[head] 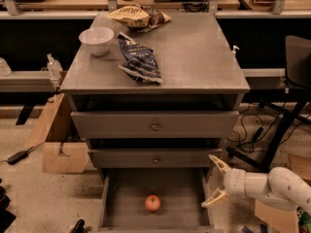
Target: Pick apple from bottom drawer and place on counter
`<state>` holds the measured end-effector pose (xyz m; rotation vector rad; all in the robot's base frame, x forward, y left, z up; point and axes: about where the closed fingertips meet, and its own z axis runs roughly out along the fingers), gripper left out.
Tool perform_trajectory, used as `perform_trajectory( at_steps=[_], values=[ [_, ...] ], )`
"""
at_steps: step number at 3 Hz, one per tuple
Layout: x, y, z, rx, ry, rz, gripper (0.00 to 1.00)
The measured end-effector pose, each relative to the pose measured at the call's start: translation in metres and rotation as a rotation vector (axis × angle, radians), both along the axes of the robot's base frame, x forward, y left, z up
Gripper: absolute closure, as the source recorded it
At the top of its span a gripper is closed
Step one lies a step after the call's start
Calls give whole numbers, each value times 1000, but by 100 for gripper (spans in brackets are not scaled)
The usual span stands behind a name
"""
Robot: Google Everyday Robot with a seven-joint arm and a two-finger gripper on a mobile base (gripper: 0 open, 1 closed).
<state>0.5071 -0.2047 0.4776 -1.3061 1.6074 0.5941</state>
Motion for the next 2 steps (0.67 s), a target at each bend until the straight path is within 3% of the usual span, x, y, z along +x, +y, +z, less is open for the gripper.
perform_trajectory(
  at_steps=[2],
  values=[
    [-1,74,-125,71,55,55,0]
  ],
)
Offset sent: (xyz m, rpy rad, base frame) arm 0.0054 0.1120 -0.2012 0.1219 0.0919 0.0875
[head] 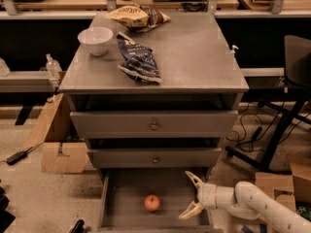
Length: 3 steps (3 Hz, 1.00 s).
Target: Pick apple from bottom drawer and place on counter
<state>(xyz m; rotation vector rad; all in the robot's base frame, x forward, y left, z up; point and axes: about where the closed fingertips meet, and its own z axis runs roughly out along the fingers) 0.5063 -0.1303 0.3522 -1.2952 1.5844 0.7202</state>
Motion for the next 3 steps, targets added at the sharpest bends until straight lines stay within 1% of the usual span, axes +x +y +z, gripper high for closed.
perform_trajectory(
  at_steps=[1,2,3],
  values=[
    [4,30,-49,-21,33,46,0],
    [17,73,-97,-46,62,92,0],
    [33,103,-122,-61,70,118,0]
  ],
)
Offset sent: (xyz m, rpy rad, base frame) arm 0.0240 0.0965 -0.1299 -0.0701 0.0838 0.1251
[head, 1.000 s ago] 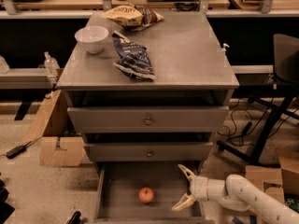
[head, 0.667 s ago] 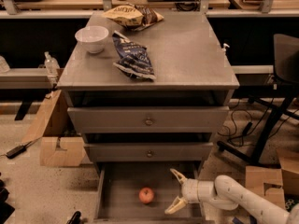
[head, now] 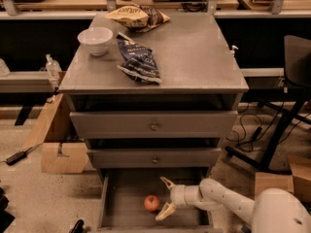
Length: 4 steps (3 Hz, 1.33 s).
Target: Pick apple from bottom drawer and place on counter
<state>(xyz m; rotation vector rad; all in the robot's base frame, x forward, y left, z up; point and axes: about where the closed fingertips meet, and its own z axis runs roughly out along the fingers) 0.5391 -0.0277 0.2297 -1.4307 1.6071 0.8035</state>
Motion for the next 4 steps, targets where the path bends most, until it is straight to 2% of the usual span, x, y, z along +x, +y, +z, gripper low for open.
perform_trajectory(
  at_steps=[1,2,3,4],
  values=[
    [13,25,-39,-18,39,26,0],
    [21,31,-59,-31,57,37,0],
    [22,20,-77,-51,83,40,0],
    [16,23,-93,-62,105,59,17]
  ],
)
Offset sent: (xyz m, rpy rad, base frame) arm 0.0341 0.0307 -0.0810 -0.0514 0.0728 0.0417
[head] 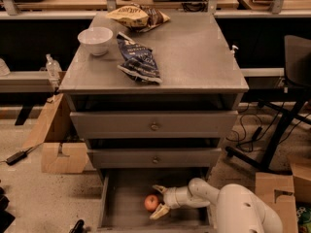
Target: Pick apple from bottom drawer and place on counter
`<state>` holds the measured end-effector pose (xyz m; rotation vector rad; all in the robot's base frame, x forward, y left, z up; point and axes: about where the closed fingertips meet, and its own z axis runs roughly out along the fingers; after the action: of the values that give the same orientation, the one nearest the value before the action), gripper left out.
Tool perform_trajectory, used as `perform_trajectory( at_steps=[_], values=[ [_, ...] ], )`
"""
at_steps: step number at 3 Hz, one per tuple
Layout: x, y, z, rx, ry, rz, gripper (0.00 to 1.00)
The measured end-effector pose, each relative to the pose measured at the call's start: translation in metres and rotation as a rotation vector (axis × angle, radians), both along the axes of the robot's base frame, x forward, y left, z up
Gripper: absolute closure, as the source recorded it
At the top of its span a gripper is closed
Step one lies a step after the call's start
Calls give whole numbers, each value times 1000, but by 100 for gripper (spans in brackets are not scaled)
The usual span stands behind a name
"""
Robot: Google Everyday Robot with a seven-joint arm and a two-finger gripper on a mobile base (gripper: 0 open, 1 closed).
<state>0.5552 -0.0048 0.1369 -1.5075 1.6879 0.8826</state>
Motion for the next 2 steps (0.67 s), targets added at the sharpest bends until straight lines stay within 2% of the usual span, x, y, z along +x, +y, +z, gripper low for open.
perform_trajectory(
  at_steps=[1,2],
  values=[
    [-5,16,-9,19,11,28,48],
    [-7,23,-11,27,14,39,72]
  ],
)
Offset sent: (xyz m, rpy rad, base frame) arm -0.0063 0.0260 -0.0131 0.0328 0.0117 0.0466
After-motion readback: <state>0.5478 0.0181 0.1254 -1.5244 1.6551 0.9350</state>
